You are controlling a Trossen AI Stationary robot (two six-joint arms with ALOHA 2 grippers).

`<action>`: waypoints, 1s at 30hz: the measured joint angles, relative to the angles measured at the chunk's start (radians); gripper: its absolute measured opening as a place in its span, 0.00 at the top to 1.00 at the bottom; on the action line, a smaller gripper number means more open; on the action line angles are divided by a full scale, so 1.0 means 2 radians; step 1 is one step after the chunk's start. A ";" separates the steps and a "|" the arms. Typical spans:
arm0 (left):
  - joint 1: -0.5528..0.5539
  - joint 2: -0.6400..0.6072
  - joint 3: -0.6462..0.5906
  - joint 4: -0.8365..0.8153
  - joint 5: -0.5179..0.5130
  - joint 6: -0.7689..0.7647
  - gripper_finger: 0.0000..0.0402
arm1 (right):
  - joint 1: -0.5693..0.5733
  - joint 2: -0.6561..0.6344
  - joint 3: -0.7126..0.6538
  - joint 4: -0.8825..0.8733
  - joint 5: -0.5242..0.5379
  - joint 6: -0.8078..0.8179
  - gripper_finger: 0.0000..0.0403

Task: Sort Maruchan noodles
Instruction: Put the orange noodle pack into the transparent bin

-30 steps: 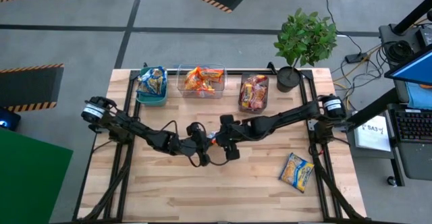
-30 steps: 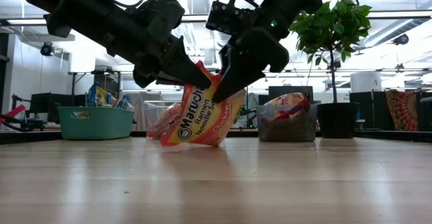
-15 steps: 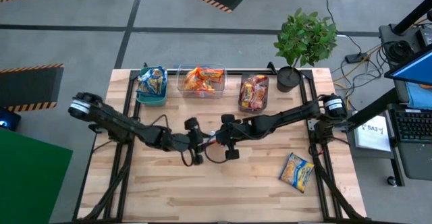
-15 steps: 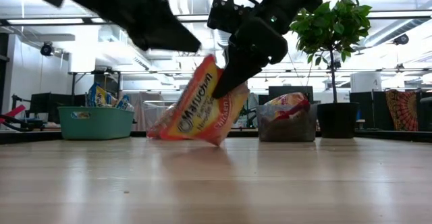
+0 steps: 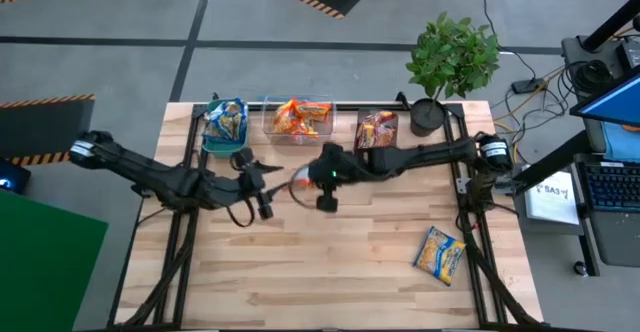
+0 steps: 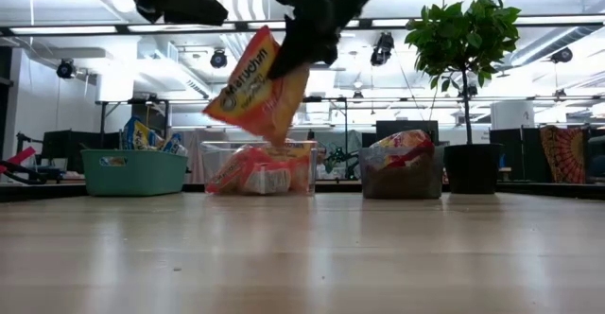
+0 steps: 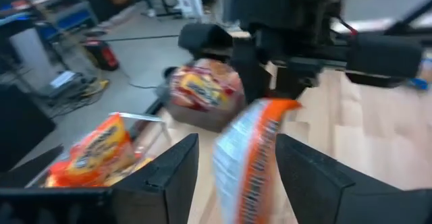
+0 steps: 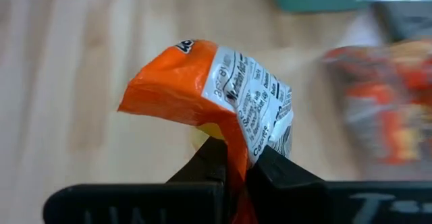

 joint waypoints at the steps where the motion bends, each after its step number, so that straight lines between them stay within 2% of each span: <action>1: 0.000 -0.007 -0.002 -0.002 -0.009 -0.007 0.56 | -0.009 0.000 0.009 -0.004 0.008 -0.001 0.97; 4: 0.000 -0.023 -0.003 -0.014 -0.024 -0.029 0.57 | -0.036 0.000 0.038 -0.014 0.029 -0.006 0.97; 8: -0.001 -0.030 -0.003 -0.029 -0.025 -0.045 0.59 | -0.080 0.000 0.067 -0.020 0.031 -0.014 0.97; 16: -0.001 -0.026 -0.003 -0.037 -0.025 -0.046 0.61 | -0.164 0.000 0.065 -0.023 0.027 0.014 0.97; 23: -0.001 -0.025 -0.003 -0.038 -0.024 -0.046 0.61 | -0.182 0.025 0.060 -0.022 0.025 0.018 0.97; 30: -0.001 -0.024 -0.003 -0.037 -0.024 -0.046 0.61 | -0.181 0.064 0.060 -0.017 0.056 0.024 0.97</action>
